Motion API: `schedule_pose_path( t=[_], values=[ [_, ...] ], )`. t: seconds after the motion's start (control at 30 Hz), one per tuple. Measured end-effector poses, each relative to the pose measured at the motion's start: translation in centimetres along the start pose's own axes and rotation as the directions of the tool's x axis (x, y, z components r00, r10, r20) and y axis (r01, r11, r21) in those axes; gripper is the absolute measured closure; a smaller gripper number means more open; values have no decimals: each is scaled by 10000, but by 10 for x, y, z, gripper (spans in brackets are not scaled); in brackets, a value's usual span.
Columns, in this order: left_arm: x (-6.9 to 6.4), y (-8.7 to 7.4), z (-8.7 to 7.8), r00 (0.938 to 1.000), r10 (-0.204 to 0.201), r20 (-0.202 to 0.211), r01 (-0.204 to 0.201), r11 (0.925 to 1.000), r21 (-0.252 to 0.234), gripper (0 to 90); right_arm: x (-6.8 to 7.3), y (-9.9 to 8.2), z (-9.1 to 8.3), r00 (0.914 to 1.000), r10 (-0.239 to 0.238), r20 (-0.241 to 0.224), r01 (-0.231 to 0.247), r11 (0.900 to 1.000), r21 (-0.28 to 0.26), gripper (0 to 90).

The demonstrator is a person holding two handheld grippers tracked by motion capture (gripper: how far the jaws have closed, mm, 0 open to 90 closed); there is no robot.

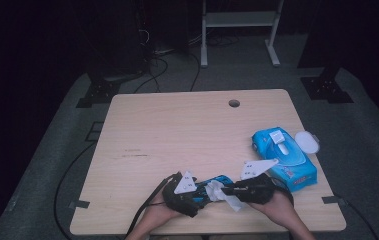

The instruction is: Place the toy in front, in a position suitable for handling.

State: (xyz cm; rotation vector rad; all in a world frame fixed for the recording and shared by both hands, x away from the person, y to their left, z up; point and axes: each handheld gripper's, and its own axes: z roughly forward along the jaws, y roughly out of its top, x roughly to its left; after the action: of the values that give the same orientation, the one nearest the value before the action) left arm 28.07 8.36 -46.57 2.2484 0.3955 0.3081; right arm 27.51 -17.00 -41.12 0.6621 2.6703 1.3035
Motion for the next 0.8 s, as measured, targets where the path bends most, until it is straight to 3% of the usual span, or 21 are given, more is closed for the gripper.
schedule_pose_path(
  t=[0.17,0.33,0.43,0.63,0.8],
  values=[
    [2,-1,-3,9999,-109,14,109,9999,-62,217,4,5,24,9963,-632,583,609,9973,408,755],
    [2,-3,-5,9999,-104,59,104,9999,25,213,9,4,38,9891,-1029,1055,993,9943,389,646],
    [3,-3,-4,9999,-121,94,120,9999,20,208,10,3,45,9882,-1021,1140,995,9946,286,593],
    [2,-2,-4,10000,-14,83,13,9999,153,193,11,0,57,9851,-1119,1308,1086,9936,320,601],
    [0,-3,-3,10000,17,-29,-15,9988,499,119,12,-4,57,9881,-857,1277,848,9963,127,647]
  ],
)
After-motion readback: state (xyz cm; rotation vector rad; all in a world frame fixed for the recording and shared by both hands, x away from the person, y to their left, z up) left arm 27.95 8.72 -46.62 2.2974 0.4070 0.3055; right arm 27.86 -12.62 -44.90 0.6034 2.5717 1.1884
